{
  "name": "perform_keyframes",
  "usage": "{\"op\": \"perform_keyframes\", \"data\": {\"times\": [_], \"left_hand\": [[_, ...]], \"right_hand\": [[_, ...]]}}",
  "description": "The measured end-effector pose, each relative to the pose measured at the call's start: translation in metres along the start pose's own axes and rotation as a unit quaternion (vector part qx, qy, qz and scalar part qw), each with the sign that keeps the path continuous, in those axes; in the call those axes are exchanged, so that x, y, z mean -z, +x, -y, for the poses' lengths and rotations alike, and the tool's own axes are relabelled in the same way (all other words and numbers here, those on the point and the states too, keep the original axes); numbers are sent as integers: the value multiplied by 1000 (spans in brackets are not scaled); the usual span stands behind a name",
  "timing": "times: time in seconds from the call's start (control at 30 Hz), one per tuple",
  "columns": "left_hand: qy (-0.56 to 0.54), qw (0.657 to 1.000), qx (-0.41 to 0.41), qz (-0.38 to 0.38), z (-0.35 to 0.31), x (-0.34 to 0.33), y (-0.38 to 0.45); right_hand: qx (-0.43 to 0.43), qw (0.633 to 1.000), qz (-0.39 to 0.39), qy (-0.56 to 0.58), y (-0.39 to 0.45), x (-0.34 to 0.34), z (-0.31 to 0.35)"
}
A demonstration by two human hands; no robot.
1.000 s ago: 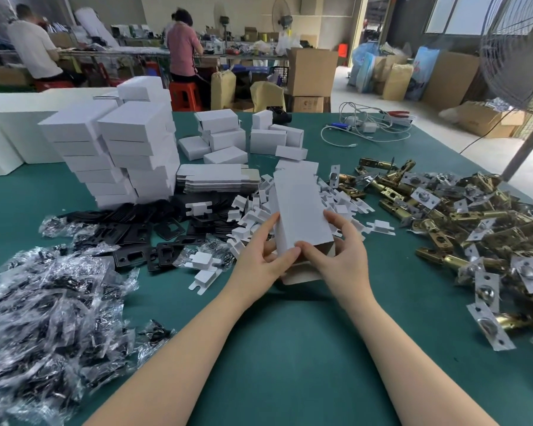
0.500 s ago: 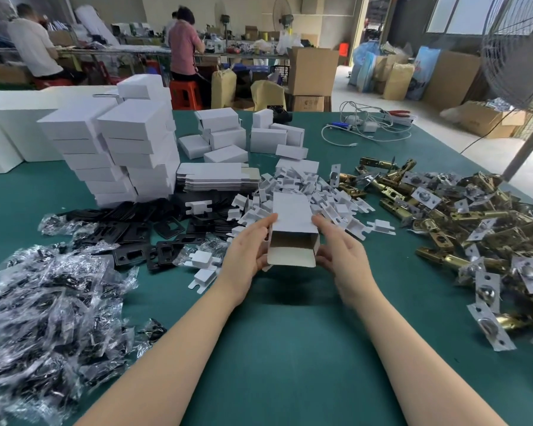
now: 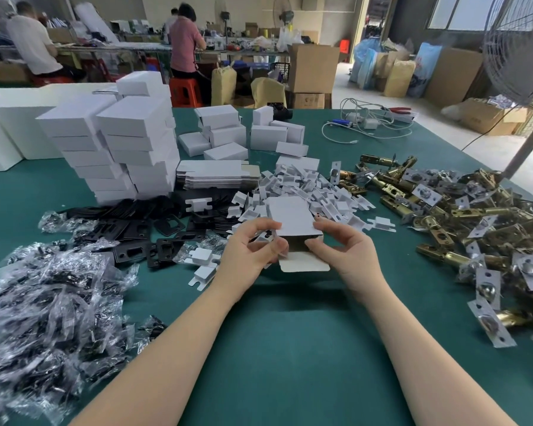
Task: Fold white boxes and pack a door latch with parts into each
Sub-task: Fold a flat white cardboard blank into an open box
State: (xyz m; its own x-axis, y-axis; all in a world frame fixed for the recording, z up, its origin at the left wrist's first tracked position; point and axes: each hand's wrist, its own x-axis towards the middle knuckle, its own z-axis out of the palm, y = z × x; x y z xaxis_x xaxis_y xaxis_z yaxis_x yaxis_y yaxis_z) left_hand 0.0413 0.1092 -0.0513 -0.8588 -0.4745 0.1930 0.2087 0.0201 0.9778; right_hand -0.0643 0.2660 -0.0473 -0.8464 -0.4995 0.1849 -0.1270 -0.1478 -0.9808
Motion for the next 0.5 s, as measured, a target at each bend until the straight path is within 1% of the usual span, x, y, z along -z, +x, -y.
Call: {"op": "perform_keyframes", "data": {"times": [0.07, 0.17, 0.27, 0.37, 0.43, 0.5], "left_hand": [[37, 999, -18, -22, 2, -2, 1], [82, 996, -33, -16, 5, -4, 2], [57, 998, -15, -29, 6, -2, 3], [35, 996, -18, -86, 6, -2, 5], [14, 993, -15, -113, 5, -1, 6], [-23, 993, -5, -115, 4, 1, 6]], "right_hand": [[30, 998, -33, -53, 0, -1, -2], [59, 993, -58, -84, -2, -2, -1], [66, 994, -51, -75, -2, -5, -1], [93, 990, -57, -91, -5, -11, -3], [138, 982, -39, -120, -7, -13, -4], [185, 965, -5, -183, -10, -13, -4]]}}
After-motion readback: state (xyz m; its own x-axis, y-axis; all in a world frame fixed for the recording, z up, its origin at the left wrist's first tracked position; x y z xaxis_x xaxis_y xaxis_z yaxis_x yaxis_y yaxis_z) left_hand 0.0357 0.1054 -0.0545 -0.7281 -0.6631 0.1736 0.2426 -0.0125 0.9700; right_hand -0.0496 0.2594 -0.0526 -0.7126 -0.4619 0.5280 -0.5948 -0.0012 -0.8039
